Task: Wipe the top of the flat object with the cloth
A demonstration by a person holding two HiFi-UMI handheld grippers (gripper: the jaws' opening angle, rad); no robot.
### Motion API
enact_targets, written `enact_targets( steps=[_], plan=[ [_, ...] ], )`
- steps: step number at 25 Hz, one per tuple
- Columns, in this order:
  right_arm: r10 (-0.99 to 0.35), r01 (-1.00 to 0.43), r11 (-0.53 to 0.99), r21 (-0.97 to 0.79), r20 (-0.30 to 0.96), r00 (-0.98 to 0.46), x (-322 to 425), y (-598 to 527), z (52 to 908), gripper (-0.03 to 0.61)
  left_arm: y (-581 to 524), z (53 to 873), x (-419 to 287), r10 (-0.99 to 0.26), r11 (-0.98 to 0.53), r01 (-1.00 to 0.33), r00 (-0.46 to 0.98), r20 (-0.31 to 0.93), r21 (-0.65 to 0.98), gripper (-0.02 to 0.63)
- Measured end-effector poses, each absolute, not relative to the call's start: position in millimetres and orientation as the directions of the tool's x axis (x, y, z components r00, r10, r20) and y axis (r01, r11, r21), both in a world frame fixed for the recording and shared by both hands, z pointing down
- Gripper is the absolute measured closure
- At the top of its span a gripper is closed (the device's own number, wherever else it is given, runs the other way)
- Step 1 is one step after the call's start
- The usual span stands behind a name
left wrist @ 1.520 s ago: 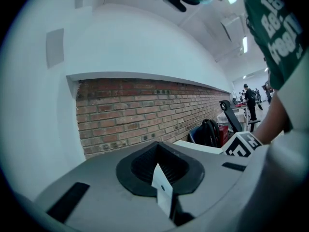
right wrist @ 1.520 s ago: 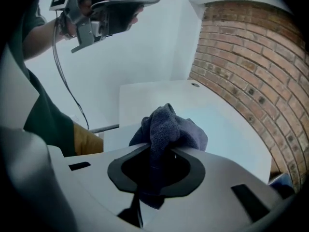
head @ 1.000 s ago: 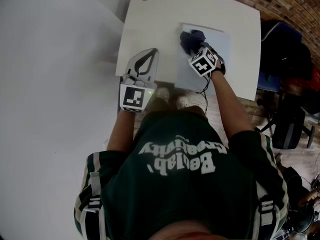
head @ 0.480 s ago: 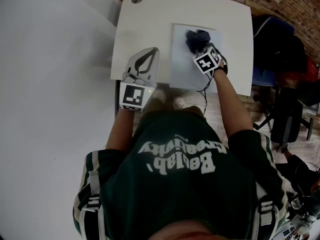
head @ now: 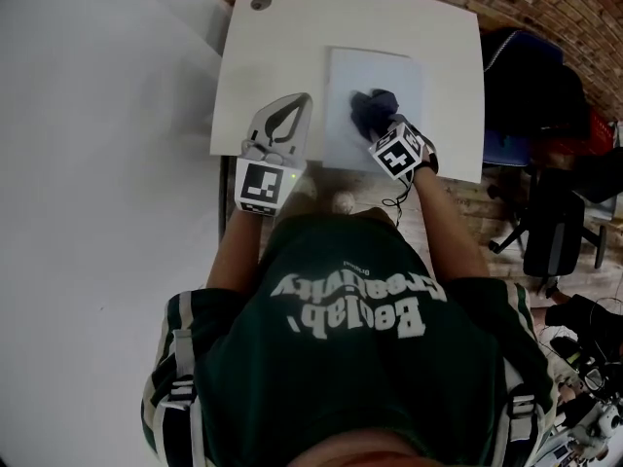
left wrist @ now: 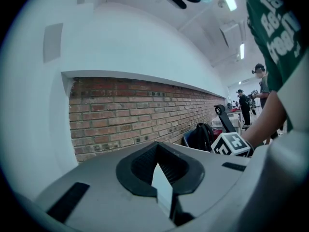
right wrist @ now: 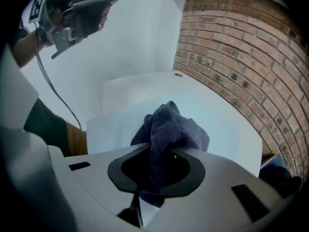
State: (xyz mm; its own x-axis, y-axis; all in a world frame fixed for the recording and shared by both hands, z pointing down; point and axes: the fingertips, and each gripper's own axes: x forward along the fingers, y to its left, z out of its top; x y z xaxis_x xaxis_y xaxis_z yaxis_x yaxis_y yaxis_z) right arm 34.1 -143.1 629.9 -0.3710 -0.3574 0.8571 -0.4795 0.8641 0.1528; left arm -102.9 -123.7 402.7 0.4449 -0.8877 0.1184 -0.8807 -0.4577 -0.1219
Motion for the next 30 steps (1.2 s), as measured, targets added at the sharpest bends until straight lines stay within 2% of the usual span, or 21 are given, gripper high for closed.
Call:
enact_targets(
  steps=[6,16,20,26,30],
  plan=[
    [-0.259,-0.401,0.912,0.088,0.881,-0.396,37,-88,630,0.526,-116,402,-94,-0.889,-0.455,-0.883,0.442,0.119,-0.117,0.620],
    [-0.271,-0.410,0.908,0.081,0.861,-0.430,39,-85,626,0.526,-103,402,-86,-0.894,-0.446,-0.886,0.434,0.116,-0.124,0.620],
    [-0.250,-0.384,0.922,0.047,0.829,-0.500,17,-78,616,0.526,-100,406,-89,-0.898,-0.437,-0.891,0.423,0.123,-0.124,0.620],
    [-0.157,-0.248,0.969,0.016,0.813,-0.561,-35,-47,620,0.526,-98,409,-90,-0.896,-0.439,-0.890,0.422,0.142,-0.124,0.620],
    [-0.154,-0.249,0.969,0.010,0.809,-0.567,-37,-47,624,0.526,-99,412,-88,-0.893,-0.443,-0.887,0.423,0.156,-0.130,0.620]
  ],
)
